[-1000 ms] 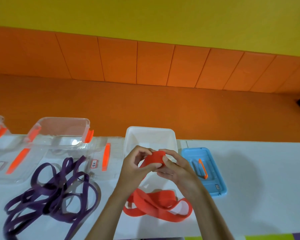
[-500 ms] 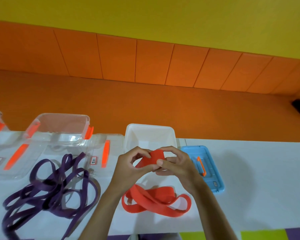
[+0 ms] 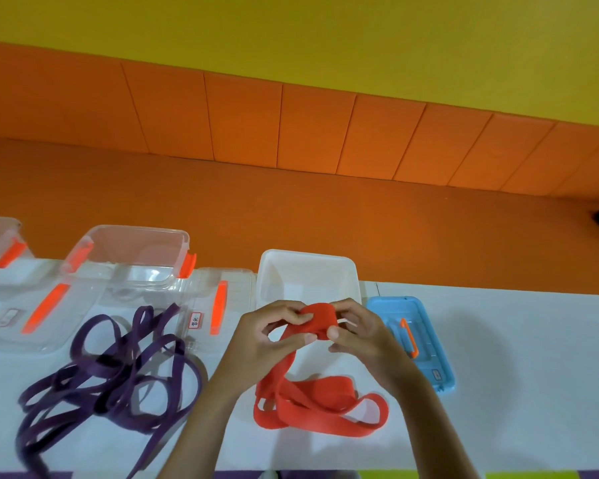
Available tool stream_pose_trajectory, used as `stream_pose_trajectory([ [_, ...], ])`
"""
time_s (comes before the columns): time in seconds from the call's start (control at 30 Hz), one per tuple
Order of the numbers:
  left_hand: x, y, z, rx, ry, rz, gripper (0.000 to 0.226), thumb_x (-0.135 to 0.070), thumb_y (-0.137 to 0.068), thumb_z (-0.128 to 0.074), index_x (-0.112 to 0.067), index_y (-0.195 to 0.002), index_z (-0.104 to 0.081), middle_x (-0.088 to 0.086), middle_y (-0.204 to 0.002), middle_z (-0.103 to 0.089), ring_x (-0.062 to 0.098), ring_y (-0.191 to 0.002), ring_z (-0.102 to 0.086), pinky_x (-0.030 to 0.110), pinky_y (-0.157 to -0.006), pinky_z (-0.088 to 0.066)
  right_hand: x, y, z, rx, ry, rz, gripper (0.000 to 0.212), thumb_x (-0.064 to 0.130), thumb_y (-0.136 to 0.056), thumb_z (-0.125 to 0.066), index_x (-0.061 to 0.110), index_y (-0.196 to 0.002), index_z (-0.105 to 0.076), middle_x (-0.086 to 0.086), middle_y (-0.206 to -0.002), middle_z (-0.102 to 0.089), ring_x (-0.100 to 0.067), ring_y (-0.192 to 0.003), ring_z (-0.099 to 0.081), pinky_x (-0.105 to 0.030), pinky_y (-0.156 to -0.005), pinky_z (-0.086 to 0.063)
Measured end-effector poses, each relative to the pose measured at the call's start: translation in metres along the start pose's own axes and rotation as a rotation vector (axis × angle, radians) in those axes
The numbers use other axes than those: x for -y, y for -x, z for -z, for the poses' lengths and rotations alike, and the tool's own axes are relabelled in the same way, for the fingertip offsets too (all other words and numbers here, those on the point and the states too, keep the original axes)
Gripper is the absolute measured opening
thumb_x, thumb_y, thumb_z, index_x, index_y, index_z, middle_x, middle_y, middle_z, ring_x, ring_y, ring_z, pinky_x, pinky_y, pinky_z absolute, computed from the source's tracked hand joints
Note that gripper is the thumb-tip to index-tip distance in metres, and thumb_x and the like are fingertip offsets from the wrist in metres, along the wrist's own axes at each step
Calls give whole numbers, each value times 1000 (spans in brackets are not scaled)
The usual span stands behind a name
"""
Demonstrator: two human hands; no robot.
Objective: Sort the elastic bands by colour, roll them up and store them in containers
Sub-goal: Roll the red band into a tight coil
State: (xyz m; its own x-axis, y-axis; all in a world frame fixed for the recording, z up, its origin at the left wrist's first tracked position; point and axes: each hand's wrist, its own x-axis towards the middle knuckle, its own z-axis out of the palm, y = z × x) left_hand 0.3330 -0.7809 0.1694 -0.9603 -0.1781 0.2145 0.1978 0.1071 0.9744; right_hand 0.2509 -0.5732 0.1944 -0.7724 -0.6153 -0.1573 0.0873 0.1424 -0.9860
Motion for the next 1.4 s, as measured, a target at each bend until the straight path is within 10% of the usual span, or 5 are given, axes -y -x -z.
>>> stream_pose_trajectory([
  [0.27,8,3,6,145,-351,-36,37,-19,-88,-83,-40,-117,-74,-30,-128,-67,-2,-124,-63,10,-103,-46,13,-4,6,-2,527,159,43,35,-77,-93,40,-115,-73,21,-110,-73,-8,-94,-74,-23,-78,-62],
  [0.6,1,-11,18,47,-113,128,62,-51,-68,-96,-48,-125,-70,-19,-117,-77,5,-115,-72,16,-100,-54,16,-11,8,39,183,49,39,17,-84,-89,30,-116,-71,12,-116,-75,-19,-100,-79,-22,-82,-60],
  [0.83,-2,-23,4,135,-244,132,65,-35,-72,-96,-54,-123,-61,-29,-110,-76,-7,-108,-70,2,-94,-46,20,-17,12,46,404,140,40,34,-79,-91,43,-112,-70,22,-110,-72,-9,-96,-76,-17,-78,-59],
  [1.2,-32,-57,10,111,-143,-17,59,-37,-74,-95,-43,-129,-73,-21,-128,-72,3,-124,-66,12,-99,-51,31,-29,17,1,-228,116,38,16,-91,-79,11,-124,-62,-18,-124,-72,-40,-111,-73,-45,-89,-62],
  [1.4,-24,-60,5,-12,41,-21,54,-29,-75,-95,-35,-125,-78,-5,-126,-73,20,-124,-69,28,-100,-58,40,-38,16,35,-181,60,40,29,-92,-79,23,-128,-62,-13,-126,-73,-33,-114,-72,-38,-88,-62],
])
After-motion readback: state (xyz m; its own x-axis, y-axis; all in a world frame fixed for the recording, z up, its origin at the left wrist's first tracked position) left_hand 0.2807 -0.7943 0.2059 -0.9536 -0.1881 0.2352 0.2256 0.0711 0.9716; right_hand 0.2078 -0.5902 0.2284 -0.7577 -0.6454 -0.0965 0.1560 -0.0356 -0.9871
